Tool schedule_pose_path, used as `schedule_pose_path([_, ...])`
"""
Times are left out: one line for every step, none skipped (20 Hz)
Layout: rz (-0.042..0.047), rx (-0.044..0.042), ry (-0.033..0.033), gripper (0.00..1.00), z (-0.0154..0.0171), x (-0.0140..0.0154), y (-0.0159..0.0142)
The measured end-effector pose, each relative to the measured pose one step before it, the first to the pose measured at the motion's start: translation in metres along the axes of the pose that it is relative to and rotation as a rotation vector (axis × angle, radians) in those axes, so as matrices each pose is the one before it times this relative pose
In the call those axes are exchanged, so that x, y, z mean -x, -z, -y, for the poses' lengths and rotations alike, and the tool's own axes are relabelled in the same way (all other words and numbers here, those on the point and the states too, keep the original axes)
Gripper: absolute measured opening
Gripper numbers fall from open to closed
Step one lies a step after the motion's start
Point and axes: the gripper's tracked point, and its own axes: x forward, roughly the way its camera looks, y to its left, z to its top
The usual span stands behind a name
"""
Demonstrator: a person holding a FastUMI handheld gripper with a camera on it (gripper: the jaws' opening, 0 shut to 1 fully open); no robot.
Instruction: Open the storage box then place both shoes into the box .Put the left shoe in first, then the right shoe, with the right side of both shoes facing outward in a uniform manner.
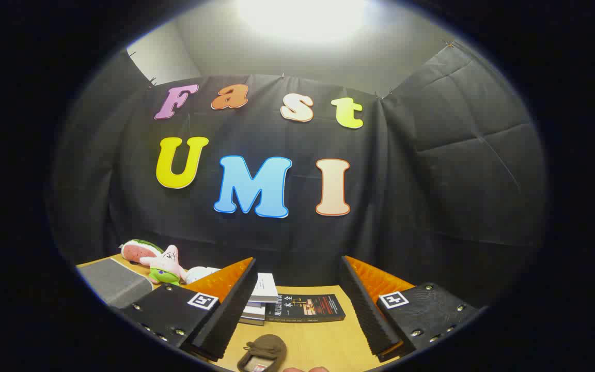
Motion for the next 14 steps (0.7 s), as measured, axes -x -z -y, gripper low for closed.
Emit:
schedule_pose_path([-0.00370,-0.00528,-0.00383,0.97,-0.00874,-0.00013,-0.00083])
schedule_pose_path([0.00015,-0.00843,-0.00943,0.97,-0.00903,-0.00046,-0.00176])
schedule_pose_path([0.00242,-0.00568,-0.01025,0.98,-0.00773,-0.00079,-0.00330])
schedule_pose_path([0.00700,-0.00259,-0.01281,0.98,-0.00698,-0.00241,-0.00209])
schedule_pose_path([0.00416,-0.00103,-0.01463,0.98,-0.00622,-0.00230,-0.00300])
schedule_pose_path([-0.01354,-0.00038,-0.01283,0.97,-0.00344,-0.00160,0.00169])
schedule_pose_path([0.00249,-0.00492,-0.01314,0.98,-0.00445,-0.00152,-0.00185])
schedule_pose_path([0.01750,-0.00815,-0.00483,0.98,-0.00217,-0.00314,-0.00553])
schedule_pose_path([-0.00044,-0.00723,0.00141,0.98,-0.00009,-0.00396,0.00164])
schedule_pose_path([-0.01632,-0.00440,-0.00412,0.97,-0.00084,-0.00121,0.00483])
schedule_pose_path([-0.00134,-0.00326,-0.00996,0.97,-0.00282,-0.00070,-0.00007])
schedule_pose_path([0.00219,0.00168,-0.00450,0.98,-0.00071,-0.00230,-0.00075])
schedule_pose_path([-0.00006,0.00239,-0.00448,0.98,0.00036,-0.00282,0.00089])
schedule_pose_path([0.00063,-0.00153,-0.00582,0.97,-0.00076,-0.00369,0.00017])
